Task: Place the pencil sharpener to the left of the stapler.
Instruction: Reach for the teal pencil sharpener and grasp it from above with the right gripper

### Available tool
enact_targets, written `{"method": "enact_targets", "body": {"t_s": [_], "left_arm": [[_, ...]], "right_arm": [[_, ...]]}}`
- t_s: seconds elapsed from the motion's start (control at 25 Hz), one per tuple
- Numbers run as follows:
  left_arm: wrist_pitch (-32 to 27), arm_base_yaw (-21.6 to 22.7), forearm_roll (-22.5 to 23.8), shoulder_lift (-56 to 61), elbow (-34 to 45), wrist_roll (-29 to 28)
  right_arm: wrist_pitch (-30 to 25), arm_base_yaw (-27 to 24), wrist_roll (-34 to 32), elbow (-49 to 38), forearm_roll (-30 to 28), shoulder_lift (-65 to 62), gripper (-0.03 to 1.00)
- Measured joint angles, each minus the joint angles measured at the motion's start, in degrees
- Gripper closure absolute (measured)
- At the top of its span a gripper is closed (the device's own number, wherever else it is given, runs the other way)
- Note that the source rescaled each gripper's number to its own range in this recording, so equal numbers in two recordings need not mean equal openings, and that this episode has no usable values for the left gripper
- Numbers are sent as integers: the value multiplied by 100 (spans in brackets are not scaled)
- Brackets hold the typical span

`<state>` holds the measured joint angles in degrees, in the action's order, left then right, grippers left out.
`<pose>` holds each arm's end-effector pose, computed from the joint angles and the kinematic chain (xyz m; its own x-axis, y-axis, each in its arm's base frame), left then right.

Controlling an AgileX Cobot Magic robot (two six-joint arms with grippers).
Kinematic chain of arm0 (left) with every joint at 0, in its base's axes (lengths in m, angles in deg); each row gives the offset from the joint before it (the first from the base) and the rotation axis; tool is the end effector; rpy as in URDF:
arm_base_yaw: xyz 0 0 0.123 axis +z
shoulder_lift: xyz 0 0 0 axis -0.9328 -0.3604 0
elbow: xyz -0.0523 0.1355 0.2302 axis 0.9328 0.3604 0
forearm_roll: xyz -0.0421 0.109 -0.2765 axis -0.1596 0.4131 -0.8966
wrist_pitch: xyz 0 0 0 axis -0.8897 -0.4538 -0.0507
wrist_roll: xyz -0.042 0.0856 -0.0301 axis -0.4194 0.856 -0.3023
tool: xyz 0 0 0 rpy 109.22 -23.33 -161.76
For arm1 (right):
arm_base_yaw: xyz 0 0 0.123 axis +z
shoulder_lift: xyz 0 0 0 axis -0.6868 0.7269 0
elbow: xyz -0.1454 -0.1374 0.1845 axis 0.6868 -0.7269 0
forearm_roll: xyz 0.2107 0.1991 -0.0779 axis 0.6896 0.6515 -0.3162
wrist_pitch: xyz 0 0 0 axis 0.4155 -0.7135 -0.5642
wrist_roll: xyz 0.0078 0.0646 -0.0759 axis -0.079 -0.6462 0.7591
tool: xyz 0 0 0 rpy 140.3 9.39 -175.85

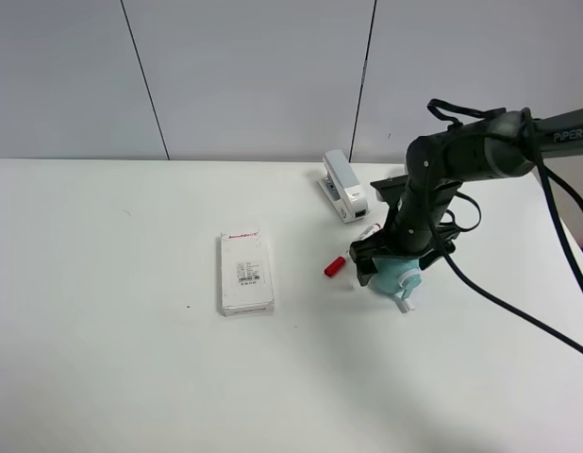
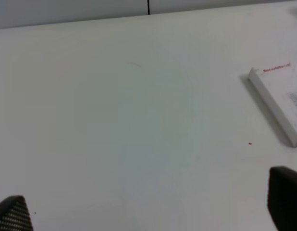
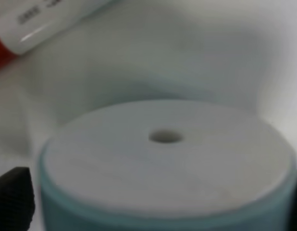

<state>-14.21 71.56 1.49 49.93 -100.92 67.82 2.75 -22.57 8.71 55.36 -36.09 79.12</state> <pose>0.0571 -0.0050 0.3011 -0.4329 0.0303 -0.9009 0.0446 0.9989 0.0121 0.3626 0.1383 0.0668 -0.9657 -0.2365 -0.1073 -0.2397 0.9707 0.0178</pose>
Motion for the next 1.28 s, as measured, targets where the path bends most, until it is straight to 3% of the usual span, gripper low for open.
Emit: {"method": "enact_targets", "body": {"t_s": [1.0,1.08,1.2,1.28], "left_arm": [[0,0,0,0,0,0],[0,0,0,0,0,0],[0,0,0,0,0,0],[0,0,0,0,0,0]], "right_arm": [[170,-12,100,7,67,116,-3],[170,-12,100,7,67,116,9],[170,-12,100,7,67,117,47],[170,-12,100,7,97,117,78]]}}
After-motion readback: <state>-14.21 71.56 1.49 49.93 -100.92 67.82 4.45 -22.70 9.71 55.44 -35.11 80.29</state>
